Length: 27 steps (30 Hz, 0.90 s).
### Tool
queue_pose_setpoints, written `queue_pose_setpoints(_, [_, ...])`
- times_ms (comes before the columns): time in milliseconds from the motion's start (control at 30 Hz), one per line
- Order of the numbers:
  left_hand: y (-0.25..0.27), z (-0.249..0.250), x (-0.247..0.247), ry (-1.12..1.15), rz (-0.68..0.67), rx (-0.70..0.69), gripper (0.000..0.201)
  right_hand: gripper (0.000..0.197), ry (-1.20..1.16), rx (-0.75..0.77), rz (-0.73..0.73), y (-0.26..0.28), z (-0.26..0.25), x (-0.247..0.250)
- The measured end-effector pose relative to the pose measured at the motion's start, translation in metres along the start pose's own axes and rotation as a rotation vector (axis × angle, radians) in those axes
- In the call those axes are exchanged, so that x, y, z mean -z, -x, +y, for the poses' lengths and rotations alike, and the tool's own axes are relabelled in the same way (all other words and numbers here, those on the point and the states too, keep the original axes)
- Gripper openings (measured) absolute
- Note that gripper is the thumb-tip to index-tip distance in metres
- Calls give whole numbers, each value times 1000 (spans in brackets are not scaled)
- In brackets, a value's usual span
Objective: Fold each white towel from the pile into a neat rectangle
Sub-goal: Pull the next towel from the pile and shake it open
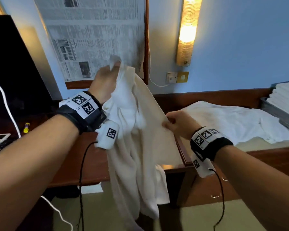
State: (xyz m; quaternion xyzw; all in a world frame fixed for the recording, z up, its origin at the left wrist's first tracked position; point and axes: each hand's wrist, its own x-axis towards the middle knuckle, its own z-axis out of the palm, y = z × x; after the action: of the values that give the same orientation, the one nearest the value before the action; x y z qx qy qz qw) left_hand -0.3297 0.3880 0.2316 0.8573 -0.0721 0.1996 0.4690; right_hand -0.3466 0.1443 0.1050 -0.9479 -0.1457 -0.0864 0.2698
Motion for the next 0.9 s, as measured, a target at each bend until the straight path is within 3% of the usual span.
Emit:
queue_pose_setpoints(100, [-2,8,-7,-15,-25,-41,48,23,67,-176,-180,23,39,-24])
queue_pose_setpoints(167, [-2,12,-15,28,-46,-80,45,30,15,-242,-188,36,55,-34])
queue_pose_setpoints(333, [-3,20,-22,-5,-34,-141,40,30,17,-370,-64,46,79,-30])
queue_pose_setpoints(467, [-13,4,-23,288,-2,-114,27,23,93,-445,3,46,94,-18])
queue_pose_setpoints(533, [-11,1,-20,353,6,-104,26,12,60,-516,117,41,90,-4])
queue_pose_setpoints(600, [-4,1,-13,369,-76,-91,28,8,2,-536,293,30,81,15])
queue_pose_setpoints(700, [12,-1,7,379,-491,-79,28,16,-155,-403,529,4,52,50])
queue_pose_setpoints(767, [16,-5,25,352,-695,-99,14,21,-234,-252,594,-16,24,72])
queue_pose_setpoints(833, [9,-11,41,202,-678,-210,22,23,-308,-68,623,-32,-13,90])
queue_pose_setpoints(900, [-3,-16,54,204,-534,-240,18,27,-392,107,623,-41,-54,107])
